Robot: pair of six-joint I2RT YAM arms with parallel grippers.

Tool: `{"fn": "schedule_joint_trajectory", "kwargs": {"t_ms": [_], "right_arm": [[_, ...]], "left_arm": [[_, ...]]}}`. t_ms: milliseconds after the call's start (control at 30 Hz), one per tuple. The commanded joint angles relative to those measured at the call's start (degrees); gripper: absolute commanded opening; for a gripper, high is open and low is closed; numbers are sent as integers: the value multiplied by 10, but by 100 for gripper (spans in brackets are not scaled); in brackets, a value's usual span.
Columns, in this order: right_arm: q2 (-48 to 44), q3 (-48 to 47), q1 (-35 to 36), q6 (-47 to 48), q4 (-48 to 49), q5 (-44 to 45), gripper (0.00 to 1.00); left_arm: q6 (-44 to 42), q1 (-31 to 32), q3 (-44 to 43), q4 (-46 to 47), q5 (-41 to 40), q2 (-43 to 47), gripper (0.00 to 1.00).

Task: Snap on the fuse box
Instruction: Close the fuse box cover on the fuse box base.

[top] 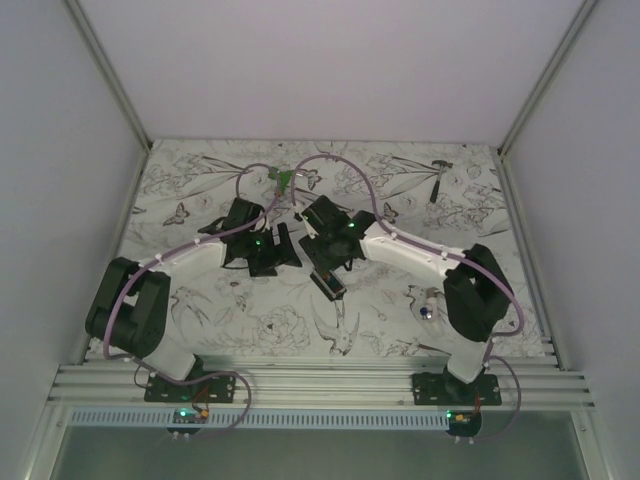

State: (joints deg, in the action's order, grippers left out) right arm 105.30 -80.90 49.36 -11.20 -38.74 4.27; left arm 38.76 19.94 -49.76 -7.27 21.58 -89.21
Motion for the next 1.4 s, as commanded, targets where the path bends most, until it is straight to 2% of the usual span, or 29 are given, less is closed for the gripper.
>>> {"fn": "schedule_joint_trajectory", "kwargs": {"t_ms": [0, 133, 233, 400, 533, 733, 800, 933, 1000, 1367], "right_arm": [[-43, 31, 5, -11, 26, 14, 56], [-32, 44, 5, -8, 40, 8, 66], [-13, 39, 5, -4, 43, 5, 69], [11, 32, 6, -3, 42, 1, 68], [20, 24, 7, 2, 33, 0, 62], [35, 12, 20, 7, 19, 15, 63], [40, 10, 21, 6, 12, 28, 59], [41, 6, 22, 9, 3, 33, 42], [41, -1, 22, 12, -5, 34, 37], [71, -57, 21, 28, -77, 18, 33]], "left_arm": [[-10, -5, -9, -3, 4, -1, 82], [0, -35, 9, -3, 8, 1, 84], [0, -44, 18, -2, 10, 4, 85], [0, -47, 20, -1, 12, 4, 88], [3, -48, 19, 4, 24, -2, 88], [7, -48, 23, 10, 21, -7, 88], [7, -48, 24, 10, 17, -6, 88], [8, -49, 26, 10, 16, -8, 88], [8, -48, 27, 9, 17, -7, 87], [2, -49, 33, 9, 12, -3, 87]]}}
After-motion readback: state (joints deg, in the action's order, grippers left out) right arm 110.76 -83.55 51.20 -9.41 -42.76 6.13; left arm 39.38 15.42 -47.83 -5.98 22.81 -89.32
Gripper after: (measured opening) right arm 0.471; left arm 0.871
